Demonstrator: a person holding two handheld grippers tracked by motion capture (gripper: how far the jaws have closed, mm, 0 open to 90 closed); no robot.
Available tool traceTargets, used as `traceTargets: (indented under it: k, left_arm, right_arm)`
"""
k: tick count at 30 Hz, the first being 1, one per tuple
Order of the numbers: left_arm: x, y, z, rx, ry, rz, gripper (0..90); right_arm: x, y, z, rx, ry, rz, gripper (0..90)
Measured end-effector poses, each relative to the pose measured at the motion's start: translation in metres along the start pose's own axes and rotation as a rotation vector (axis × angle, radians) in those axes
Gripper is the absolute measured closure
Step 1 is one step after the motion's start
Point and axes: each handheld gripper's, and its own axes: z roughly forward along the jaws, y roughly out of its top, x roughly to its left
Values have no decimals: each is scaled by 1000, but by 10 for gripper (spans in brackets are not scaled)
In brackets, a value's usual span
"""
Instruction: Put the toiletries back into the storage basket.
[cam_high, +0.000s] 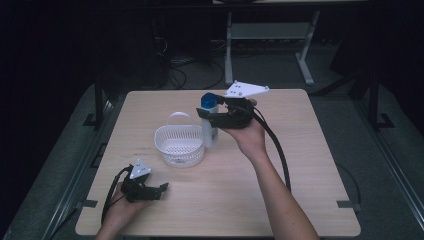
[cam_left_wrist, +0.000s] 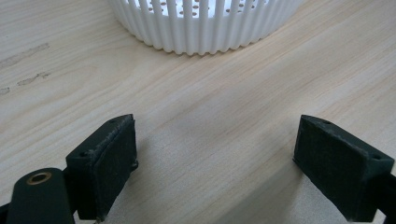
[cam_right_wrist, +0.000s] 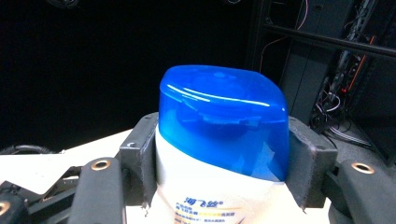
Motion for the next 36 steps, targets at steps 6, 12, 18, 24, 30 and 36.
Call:
traceTargets:
  k: [6, 12, 18, 24, 30, 36]
  left_arm:
    - [0, 0, 0, 1, 0, 1, 128]
    - [0, 0, 0, 1, 0, 1, 128]
    - [0, 0, 0, 1, -1, 1, 128]
    - [0, 0, 0, -1, -2, -2, 128]
    - [0, 0, 0, -1, -1, -2, 128]
    - [0, 0, 0, -1, -1, -1, 128]
  right_arm:
    - [3, 6, 11, -17, 10, 1, 365]
    - [3, 6, 22, -22, 19, 6, 365]
    - [5, 8, 35, -19, 26, -2, 365]
    - [7, 4, 45, -11, 37, -13, 364]
    - [7, -6, 54, -2, 45, -13, 364]
    - [7, -17, 62, 12, 54, -14, 363]
